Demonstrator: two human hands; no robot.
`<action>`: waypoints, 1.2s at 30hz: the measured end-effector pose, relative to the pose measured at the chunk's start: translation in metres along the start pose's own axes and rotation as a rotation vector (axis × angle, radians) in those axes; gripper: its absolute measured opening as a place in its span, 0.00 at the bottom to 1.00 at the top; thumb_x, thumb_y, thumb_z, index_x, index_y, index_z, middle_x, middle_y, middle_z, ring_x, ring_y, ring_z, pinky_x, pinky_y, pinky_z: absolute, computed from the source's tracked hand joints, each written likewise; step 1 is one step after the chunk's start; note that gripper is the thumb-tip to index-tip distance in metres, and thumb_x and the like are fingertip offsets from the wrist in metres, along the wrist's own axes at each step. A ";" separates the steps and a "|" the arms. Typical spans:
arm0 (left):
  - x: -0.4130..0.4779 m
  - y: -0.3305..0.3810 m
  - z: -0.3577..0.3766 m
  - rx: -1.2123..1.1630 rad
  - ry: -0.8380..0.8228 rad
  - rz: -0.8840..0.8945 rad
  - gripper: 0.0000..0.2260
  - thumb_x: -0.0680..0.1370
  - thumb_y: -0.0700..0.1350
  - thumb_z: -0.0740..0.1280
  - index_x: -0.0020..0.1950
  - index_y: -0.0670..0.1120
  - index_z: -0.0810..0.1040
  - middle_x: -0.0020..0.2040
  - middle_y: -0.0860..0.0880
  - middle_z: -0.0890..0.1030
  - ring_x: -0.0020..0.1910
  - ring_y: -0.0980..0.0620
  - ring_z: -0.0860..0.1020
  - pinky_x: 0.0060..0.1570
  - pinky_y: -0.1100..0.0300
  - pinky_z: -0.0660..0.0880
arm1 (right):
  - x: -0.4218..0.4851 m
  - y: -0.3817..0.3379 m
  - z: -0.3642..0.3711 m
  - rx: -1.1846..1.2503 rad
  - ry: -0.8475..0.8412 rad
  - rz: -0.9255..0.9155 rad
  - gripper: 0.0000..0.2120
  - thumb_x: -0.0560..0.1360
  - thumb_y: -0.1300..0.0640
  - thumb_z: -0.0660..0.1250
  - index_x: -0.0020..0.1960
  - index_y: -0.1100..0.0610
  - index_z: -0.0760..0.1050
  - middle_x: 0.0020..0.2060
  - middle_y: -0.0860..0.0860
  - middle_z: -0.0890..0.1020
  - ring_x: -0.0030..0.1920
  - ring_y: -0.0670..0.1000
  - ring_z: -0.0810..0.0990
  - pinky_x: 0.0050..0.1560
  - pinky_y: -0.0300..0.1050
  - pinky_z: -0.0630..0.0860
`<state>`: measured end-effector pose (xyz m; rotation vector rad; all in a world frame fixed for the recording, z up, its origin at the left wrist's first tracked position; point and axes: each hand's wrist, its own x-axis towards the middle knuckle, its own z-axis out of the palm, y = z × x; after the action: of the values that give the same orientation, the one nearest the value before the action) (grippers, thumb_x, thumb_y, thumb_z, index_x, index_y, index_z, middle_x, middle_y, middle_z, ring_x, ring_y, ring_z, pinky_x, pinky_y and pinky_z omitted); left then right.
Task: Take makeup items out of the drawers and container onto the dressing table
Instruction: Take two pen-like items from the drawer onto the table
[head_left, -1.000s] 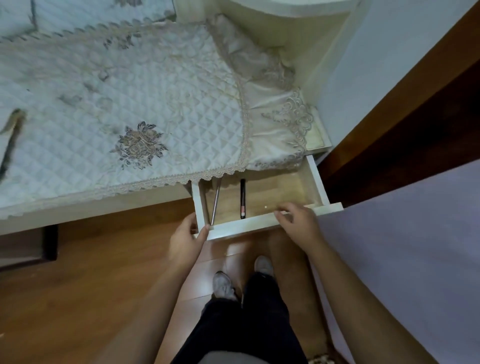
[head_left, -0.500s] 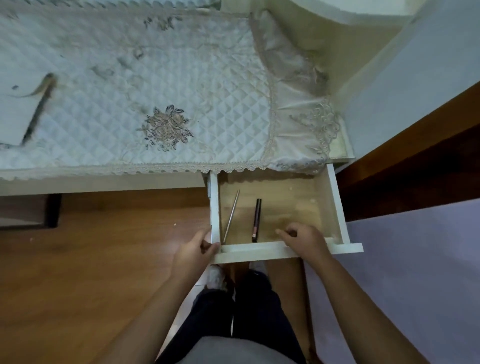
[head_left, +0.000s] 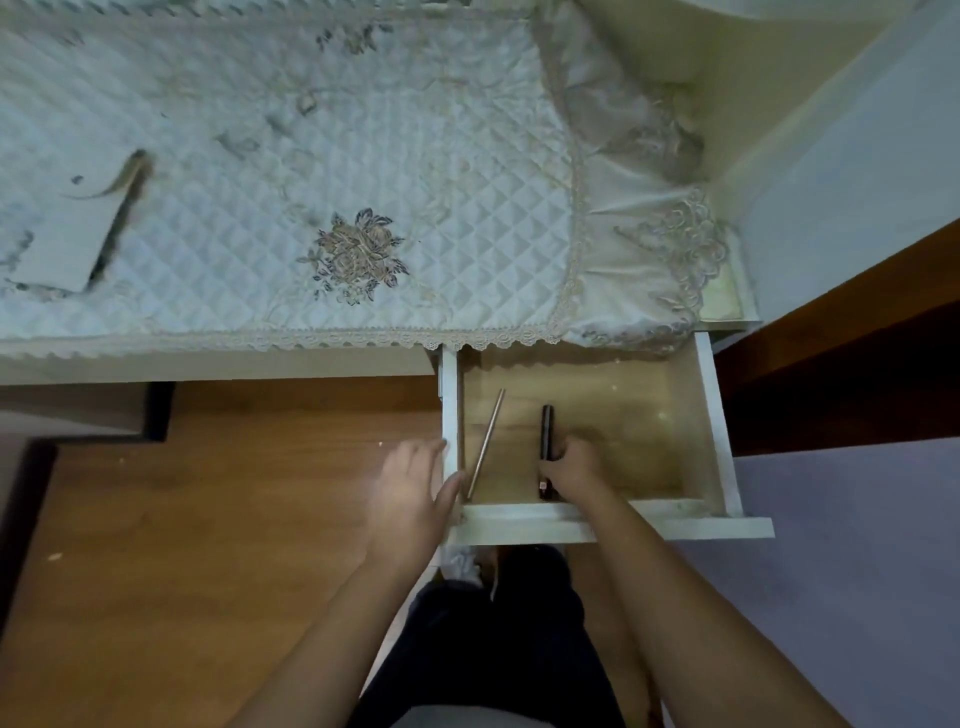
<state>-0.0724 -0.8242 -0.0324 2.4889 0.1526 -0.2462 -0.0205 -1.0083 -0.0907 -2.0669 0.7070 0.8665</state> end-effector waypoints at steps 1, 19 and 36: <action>0.005 0.009 0.001 0.028 0.013 0.087 0.15 0.73 0.43 0.69 0.58 0.41 0.75 0.52 0.42 0.79 0.53 0.44 0.77 0.49 0.59 0.69 | -0.001 0.002 -0.006 0.085 -0.019 -0.029 0.08 0.72 0.61 0.67 0.49 0.63 0.73 0.44 0.58 0.78 0.43 0.56 0.76 0.42 0.47 0.74; 0.084 0.047 0.091 0.116 -0.219 -0.388 0.11 0.75 0.40 0.62 0.55 0.37 0.69 0.56 0.34 0.74 0.54 0.34 0.75 0.55 0.44 0.73 | -0.024 0.048 -0.069 0.820 0.081 -0.136 0.09 0.74 0.65 0.64 0.40 0.53 0.70 0.37 0.50 0.77 0.38 0.47 0.77 0.41 0.39 0.73; 0.039 0.055 -0.018 -0.694 -0.105 -0.305 0.04 0.74 0.35 0.64 0.39 0.37 0.74 0.35 0.41 0.72 0.36 0.48 0.70 0.40 0.55 0.68 | -0.062 0.010 -0.073 0.708 0.104 -0.224 0.06 0.74 0.65 0.62 0.44 0.56 0.73 0.37 0.51 0.79 0.37 0.48 0.77 0.36 0.37 0.73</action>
<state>-0.0225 -0.8549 0.0056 1.7535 0.4868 -0.3753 -0.0411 -1.0618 -0.0137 -1.5137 0.6937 0.3103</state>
